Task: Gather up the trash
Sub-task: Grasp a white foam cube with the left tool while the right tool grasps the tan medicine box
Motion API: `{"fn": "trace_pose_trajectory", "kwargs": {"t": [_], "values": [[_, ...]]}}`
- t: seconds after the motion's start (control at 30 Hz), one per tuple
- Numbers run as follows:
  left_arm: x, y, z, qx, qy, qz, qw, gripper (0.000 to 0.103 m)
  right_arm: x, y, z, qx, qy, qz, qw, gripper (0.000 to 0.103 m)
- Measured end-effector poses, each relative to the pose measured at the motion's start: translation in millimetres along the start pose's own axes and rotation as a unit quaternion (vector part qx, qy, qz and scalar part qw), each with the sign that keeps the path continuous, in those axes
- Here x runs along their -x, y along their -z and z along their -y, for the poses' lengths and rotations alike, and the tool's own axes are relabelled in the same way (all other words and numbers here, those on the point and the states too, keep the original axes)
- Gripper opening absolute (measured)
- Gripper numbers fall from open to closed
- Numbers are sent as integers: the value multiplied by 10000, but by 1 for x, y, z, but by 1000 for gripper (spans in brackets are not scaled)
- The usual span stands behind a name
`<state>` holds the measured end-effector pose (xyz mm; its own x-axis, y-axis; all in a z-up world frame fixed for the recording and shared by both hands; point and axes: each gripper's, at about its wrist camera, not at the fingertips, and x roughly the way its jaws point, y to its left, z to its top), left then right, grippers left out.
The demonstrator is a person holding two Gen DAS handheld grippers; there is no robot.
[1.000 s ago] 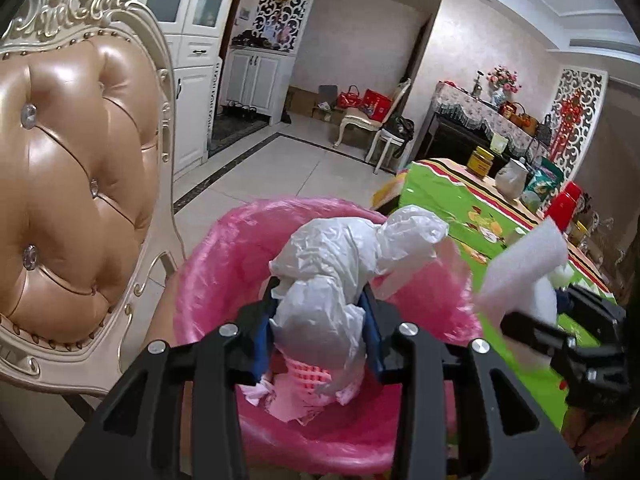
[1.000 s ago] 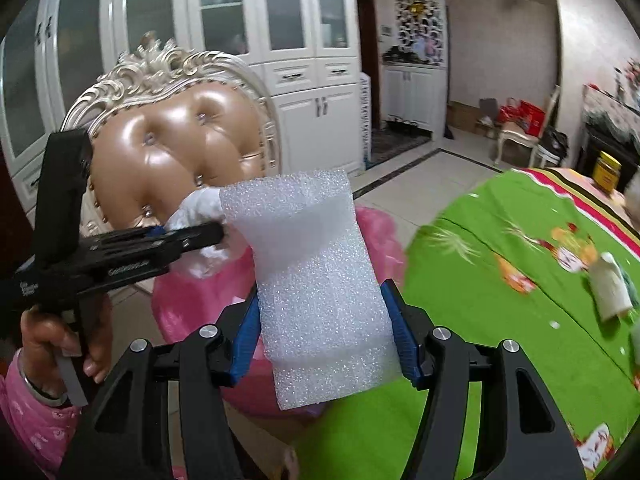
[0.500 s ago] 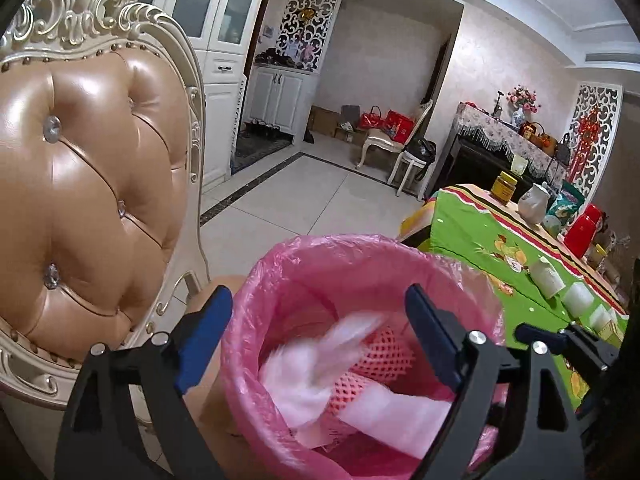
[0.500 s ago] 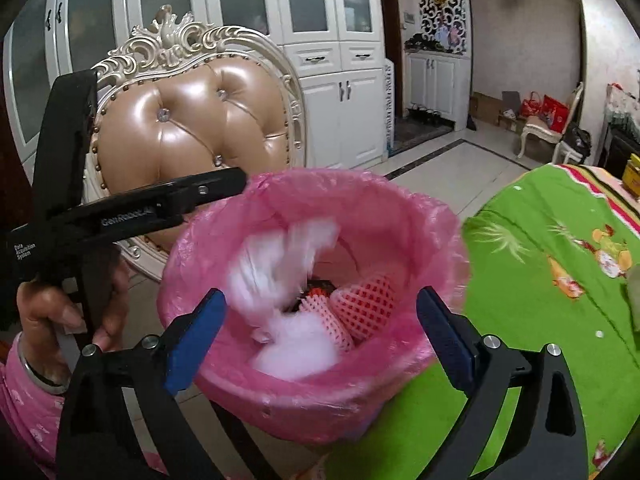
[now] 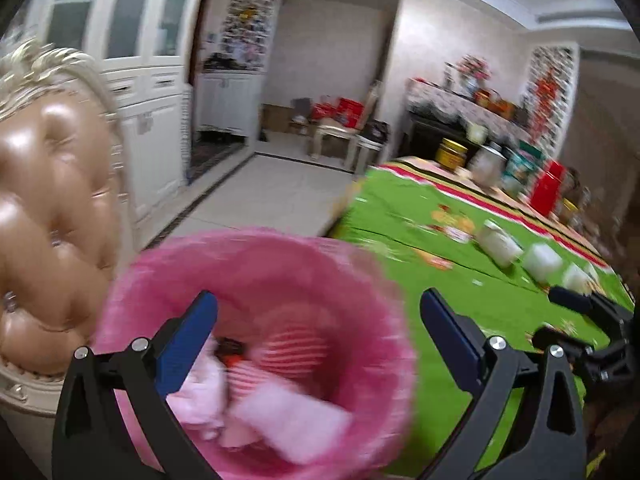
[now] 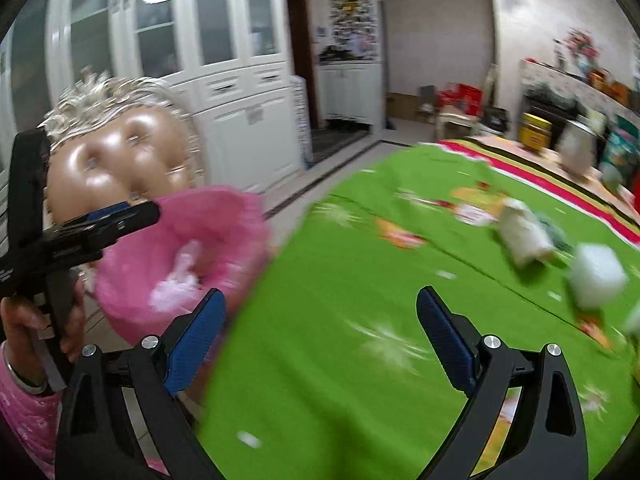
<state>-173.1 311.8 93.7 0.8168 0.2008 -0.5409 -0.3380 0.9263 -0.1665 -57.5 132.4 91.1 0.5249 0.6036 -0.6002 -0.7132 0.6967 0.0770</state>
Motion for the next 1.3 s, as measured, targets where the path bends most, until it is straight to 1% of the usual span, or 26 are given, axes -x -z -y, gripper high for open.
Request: {"fn": "trace_pose_trajectory", "kwargs": {"t": [0.1, 0.2, 0.23, 0.3, 0.43, 0.57, 0.67, 0.73, 0.77, 0.87, 0.93, 0.97, 1.03, 1.1, 1.13, 1.2, 1.3], "values": [[-9, 1, 41, -282, 340, -125, 9989, 98, 23, 15, 40, -207, 378, 15, 9991, 91], [-20, 4, 88, -627, 690, -296, 9952, 98, 43, 31, 78, -467, 644, 0, 9968, 91], [-25, 6, 108, -754, 859, -389, 9927, 98, 49, 37, 90, -532, 741, -12, 9958, 91], [-31, 9, 136, -906, 1089, -491, 9887, 98, 62, 49, 115, -663, 1003, -40, 9927, 91], [-48, 20, 197, -1199, 1465, -745, 9791, 98, 88, 71, 161, -978, 1320, -38, 9864, 91], [-67, 29, 254, -1371, 1847, -1045, 9675, 98, 104, 90, 209, -1107, 1728, -246, 9784, 91], [-78, 32, 283, -1497, 1970, -1131, 9623, 98, 111, 103, 245, -1124, 2003, -439, 9723, 91], [-90, 35, 302, -1582, 1936, -1128, 9616, 98, 112, 111, 266, -1164, 2107, -544, 9691, 91], [-97, 36, 309, -1597, 1903, -1155, 9617, 98, 111, 117, 282, -1242, 2118, -619, 9674, 91], [-119, 38, 329, -1607, 1881, -1272, 9605, 98, 105, 126, 314, -1342, 2134, -772, 9646, 91], [-132, 37, 340, -1639, 1799, -1342, 9606, 98, 103, 129, 329, -1375, 2128, -880, 9633, 91], [-139, 37, 346, -1674, 1791, -1368, 9598, 98, 101, 129, 339, -1452, 2033, -941, 9637, 91], [-150, 37, 354, -1746, 1775, -1421, 9580, 98, 97, 127, 352, -1404, 1914, -1000, 9663, 91], [-163, 38, 364, -1835, 1771, -1485, 9555, 98, 91, 124, 365, -1241, 1920, -1125, 9670, 92], [-169, 37, 368, -1866, 1779, -1508, 9544, 98, 89, 123, 369, -1200, 1852, -1149, 9686, 92], [-179, 35, 374, -1901, 1797, -1548, 9527, 98, 83, 118, 380, -1117, 1442, -1165, 9763, 92], [-195, 31, 383, -1871, 1908, -1650, 9494, 98, 74, 108, 391, -931, 1100, -1143, 9829, 92]]}}
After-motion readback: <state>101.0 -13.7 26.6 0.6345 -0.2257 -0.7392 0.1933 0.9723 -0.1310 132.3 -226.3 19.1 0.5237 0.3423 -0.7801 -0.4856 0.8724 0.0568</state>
